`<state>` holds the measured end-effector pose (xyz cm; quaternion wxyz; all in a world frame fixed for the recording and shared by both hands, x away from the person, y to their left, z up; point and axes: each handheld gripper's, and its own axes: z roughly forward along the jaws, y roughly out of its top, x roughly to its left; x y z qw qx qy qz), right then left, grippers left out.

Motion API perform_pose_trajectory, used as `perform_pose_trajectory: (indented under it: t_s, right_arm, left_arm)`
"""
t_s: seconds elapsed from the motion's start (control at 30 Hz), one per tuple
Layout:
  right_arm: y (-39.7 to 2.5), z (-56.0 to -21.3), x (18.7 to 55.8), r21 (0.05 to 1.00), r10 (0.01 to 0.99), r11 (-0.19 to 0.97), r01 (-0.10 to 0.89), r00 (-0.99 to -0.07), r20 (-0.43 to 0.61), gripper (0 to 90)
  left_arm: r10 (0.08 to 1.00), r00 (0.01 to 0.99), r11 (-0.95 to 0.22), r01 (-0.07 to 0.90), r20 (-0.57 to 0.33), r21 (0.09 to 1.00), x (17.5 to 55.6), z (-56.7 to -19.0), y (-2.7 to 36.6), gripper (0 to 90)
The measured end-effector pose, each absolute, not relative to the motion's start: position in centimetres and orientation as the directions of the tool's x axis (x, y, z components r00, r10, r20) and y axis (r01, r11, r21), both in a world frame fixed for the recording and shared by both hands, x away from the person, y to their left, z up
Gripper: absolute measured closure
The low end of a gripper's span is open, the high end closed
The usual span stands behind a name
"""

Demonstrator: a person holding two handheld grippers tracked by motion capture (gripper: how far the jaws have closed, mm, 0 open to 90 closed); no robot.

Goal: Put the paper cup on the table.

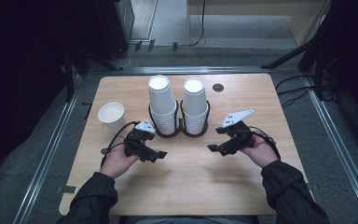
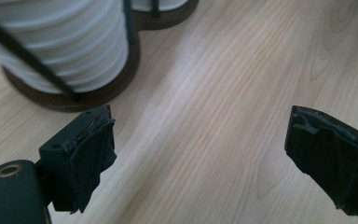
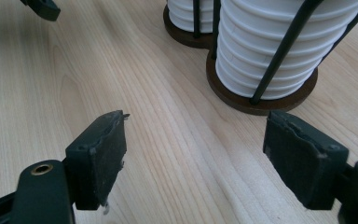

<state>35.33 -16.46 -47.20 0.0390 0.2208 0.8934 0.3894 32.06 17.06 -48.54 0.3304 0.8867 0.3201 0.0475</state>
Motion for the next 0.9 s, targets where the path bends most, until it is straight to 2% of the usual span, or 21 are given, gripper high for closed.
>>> perform_pose_trajectory:
  t_s: [0.4, 0.9]
  right_arm:
    - [-16.5, -47.3, 34.5, 0.713, 0.426, 0.595, 0.37, -0.898, 0.111, 21.5]
    - [-17.4, -47.7, 33.6, 0.702, 0.453, 0.598, 0.387, -0.886, 0.103, 21.5]
  left_arm:
    - [0.532, 0.841, -0.664, 0.49, -0.104, 0.565, 32.2, -49.8, 13.9, 8.7]
    - [0.48, 0.872, -0.685, 0.44, -0.096, 0.581, 32.6, -49.7, 12.0, 8.7]
